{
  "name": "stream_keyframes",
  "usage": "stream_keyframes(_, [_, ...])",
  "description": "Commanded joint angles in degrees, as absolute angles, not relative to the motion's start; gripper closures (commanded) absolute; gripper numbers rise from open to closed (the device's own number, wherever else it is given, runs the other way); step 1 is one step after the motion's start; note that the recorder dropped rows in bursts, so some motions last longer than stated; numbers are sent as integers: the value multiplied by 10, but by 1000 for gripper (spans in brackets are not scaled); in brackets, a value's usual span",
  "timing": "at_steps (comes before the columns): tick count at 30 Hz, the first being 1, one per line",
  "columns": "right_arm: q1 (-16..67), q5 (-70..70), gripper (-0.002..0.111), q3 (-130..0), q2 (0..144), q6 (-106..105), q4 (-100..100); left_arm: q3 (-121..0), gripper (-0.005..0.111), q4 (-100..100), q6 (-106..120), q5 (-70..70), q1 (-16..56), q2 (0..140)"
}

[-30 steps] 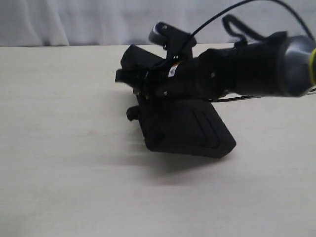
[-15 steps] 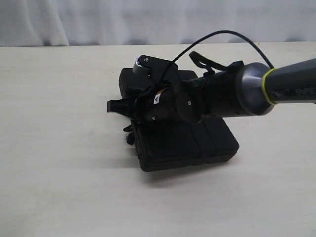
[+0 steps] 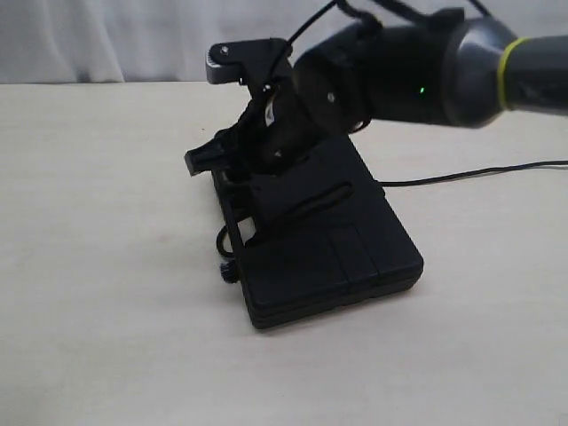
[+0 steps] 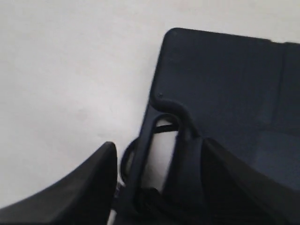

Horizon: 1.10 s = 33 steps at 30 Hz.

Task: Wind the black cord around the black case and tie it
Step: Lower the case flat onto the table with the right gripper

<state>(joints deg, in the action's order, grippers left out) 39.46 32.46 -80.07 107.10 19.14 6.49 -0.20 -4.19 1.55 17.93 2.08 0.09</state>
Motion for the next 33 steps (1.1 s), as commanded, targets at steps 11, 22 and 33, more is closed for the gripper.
stream_keyframes(11, [402,635,57,-840,1059,-111,95,0,107,-40,14,177,20,0])
stream_keyframes(22, [462,574,57,-803,1083,-171,193,0,107,-40,14,177,20,0])
stream_keyframes(33, [488,590,57,-803,1158,-75,379,0,107,-40,14,177,20,0])
